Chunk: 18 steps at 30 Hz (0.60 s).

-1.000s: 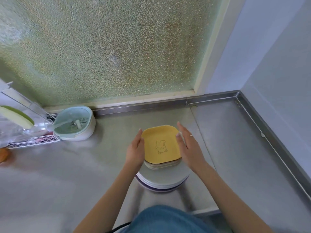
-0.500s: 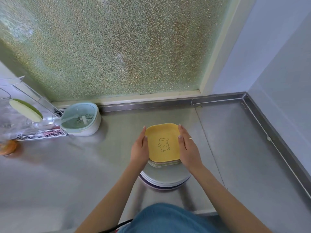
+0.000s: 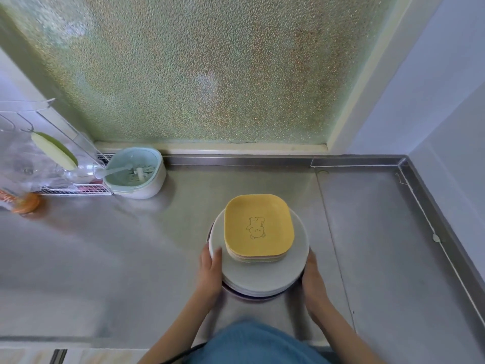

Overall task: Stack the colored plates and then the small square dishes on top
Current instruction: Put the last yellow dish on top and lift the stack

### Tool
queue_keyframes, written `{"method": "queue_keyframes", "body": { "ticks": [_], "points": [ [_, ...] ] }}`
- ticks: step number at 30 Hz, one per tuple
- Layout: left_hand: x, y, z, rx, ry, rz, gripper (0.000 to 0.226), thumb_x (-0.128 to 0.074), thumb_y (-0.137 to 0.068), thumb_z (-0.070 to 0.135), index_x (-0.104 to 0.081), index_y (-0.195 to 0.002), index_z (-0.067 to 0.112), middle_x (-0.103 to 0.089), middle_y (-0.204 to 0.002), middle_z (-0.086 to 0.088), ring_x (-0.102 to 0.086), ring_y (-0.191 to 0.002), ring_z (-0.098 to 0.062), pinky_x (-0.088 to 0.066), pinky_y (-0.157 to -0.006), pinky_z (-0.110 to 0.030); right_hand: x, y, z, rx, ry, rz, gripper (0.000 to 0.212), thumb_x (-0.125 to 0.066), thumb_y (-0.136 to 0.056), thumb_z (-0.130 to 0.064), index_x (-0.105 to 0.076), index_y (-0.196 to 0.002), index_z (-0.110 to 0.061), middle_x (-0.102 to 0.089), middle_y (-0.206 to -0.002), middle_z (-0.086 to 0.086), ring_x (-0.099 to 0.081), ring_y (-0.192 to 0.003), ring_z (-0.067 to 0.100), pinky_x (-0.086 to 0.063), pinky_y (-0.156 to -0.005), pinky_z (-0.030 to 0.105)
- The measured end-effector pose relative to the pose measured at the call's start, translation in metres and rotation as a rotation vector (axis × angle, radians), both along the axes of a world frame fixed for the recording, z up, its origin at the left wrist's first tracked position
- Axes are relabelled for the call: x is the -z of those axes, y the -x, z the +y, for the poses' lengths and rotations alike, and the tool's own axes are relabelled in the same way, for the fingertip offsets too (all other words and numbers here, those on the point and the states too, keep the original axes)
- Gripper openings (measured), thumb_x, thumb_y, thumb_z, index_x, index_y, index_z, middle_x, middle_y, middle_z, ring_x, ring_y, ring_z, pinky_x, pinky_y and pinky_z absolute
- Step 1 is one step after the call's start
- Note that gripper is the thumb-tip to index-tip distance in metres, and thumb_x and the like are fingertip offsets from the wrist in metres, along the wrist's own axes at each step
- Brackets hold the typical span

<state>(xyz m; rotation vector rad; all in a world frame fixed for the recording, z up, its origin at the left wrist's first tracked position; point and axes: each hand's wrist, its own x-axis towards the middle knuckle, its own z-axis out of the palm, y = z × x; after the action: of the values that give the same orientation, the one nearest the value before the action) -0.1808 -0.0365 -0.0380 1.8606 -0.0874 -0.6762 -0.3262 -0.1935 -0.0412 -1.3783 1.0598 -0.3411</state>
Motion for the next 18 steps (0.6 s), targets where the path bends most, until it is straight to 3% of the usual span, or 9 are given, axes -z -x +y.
{"method": "queue_keyframes", "body": {
  "ticks": [3, 5, 13, 18],
  "points": [
    [-0.002, 0.003, 0.0, -0.032, 0.015, 0.037, 0.066, -0.047, -0.078, 0.055, -0.039, -0.137, 0.027, -0.051, -0.134, -0.001, -0.049, -0.123, -0.022, -0.04, -0.106, -0.048, 0.01, -0.003, 0.006, 0.044, -0.068, 0.019, 0.052, -0.023, -0.089, -0.062, -0.038, -0.135, -0.043, -0.047, -0.139, -0.011, -0.042, -0.128, 0.01, -0.032, -0.11, 0.045],
    [-0.002, 0.011, 0.0, -0.046, 0.014, 0.052, 0.077, -0.052, -0.071, 0.059, -0.034, -0.14, 0.03, -0.047, -0.138, 0.0, -0.046, -0.125, -0.023, -0.039, -0.106, -0.05, 0.015, -0.004, 0.006, 0.055, -0.123, -0.008, 0.061, -0.023, -0.085, -0.07, -0.033, -0.138, -0.043, -0.042, -0.143, -0.01, -0.037, -0.132, 0.012, -0.028, -0.113, 0.046],
    [-0.002, -0.011, 0.006, -0.151, -0.003, 0.136, 0.077, -0.054, -0.061, 0.06, -0.036, -0.13, 0.032, -0.048, -0.133, -0.005, -0.045, -0.123, -0.026, -0.04, -0.105, -0.052, 0.004, -0.043, 0.015, 0.051, -0.154, -0.114, 0.054, -0.028, -0.084, -0.064, -0.046, -0.127, -0.036, -0.057, -0.124, -0.002, -0.05, -0.118, 0.015, -0.039, -0.1, 0.037],
    [-0.013, -0.068, 0.021, -0.163, -0.002, 0.143, 0.075, -0.055, -0.067, 0.054, -0.035, -0.134, 0.027, -0.047, -0.133, -0.002, -0.045, -0.123, -0.023, -0.039, -0.106, -0.047, 0.011, -0.104, 0.03, 0.009, -0.194, -0.103, 0.07, -0.026, -0.079, -0.072, -0.028, -0.14, -0.037, -0.04, -0.144, -0.005, -0.037, -0.132, 0.013, -0.03, -0.112, 0.044]
  ]
}}
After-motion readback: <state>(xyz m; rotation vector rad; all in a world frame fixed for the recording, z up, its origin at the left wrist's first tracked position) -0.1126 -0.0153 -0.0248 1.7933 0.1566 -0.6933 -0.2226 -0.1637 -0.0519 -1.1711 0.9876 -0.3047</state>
